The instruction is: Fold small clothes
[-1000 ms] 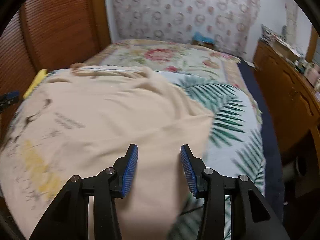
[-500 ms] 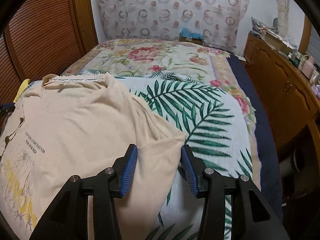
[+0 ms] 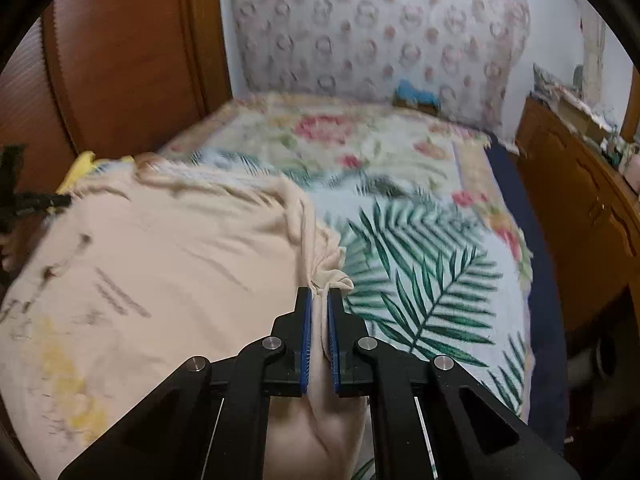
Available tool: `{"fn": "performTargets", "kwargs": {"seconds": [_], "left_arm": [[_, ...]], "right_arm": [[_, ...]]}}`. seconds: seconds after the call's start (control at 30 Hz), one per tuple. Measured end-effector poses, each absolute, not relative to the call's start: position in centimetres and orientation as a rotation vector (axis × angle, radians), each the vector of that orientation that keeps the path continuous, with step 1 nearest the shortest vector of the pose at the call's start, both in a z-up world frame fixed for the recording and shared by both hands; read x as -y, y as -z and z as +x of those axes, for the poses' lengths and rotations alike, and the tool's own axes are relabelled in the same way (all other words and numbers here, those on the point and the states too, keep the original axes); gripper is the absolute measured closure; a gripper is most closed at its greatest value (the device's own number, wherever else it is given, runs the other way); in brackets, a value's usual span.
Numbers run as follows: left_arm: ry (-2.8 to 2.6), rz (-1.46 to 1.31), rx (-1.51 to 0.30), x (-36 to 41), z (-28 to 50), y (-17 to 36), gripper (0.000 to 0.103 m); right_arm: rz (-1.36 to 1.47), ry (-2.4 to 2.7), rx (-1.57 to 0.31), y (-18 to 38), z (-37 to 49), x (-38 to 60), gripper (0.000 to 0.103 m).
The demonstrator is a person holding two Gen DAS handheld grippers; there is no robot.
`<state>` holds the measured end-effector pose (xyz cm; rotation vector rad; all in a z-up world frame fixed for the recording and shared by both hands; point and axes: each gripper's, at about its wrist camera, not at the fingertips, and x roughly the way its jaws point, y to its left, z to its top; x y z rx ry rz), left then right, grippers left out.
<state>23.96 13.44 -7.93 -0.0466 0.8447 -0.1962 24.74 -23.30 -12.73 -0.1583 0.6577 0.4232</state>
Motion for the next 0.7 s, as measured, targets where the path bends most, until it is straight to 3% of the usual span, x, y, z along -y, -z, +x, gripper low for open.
{"fn": "performTargets", "kwargs": {"seconds": [0.3,0.7], "left_arm": [[0.258,-0.060,-0.689,-11.8,12.3,3.2,0.099],[0.241,-0.106,-0.619,-12.8,2.0,1.9,0.099]], "right_arm": [[-0.143,-0.486,-0.477,8.4,14.4,25.8,0.096],[-0.109,-0.515,-0.459,10.5,1.5,31.5,0.096]]}}
